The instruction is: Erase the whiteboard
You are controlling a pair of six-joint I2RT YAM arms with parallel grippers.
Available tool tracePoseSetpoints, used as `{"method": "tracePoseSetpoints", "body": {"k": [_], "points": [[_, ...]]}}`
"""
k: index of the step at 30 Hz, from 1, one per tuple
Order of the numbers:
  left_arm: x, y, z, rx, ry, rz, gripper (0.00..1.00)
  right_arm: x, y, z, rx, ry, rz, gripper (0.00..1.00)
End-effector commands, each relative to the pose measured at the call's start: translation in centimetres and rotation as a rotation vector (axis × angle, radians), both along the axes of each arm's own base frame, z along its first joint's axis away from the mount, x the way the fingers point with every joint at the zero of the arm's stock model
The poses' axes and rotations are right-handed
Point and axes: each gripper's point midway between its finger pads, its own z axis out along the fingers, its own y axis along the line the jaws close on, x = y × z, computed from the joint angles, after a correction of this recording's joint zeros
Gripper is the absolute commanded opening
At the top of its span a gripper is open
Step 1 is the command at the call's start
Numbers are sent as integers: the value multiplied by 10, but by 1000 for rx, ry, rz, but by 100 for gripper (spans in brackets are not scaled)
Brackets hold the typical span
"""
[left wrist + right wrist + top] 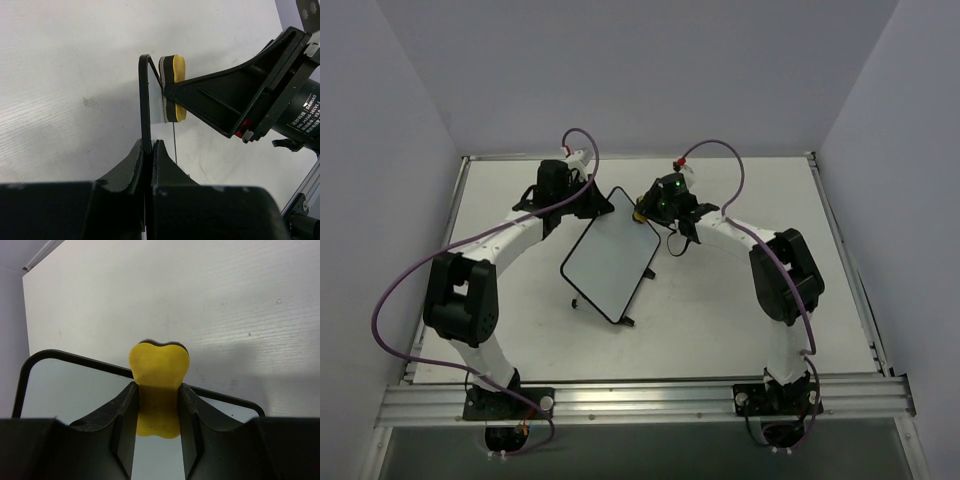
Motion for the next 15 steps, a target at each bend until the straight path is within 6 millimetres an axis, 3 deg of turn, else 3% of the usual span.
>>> {"method": "tracePoseSetpoints", "body": {"k": [1, 7, 8, 15], "points": [[-24, -13, -31, 145, -7, -141, 2, -13, 12, -22, -22, 49, 23, 0], [-24, -15, -29, 149, -12, -146, 2, -27, -15, -52, -57, 89, -14, 0], [-24, -14, -30, 153, -10, -144, 2, -34, -23, -64, -75, 112, -21, 0], [-24, -14, -30, 159, -12, -142, 2, -65, -49, -98, -116, 164, -35, 0]]}}
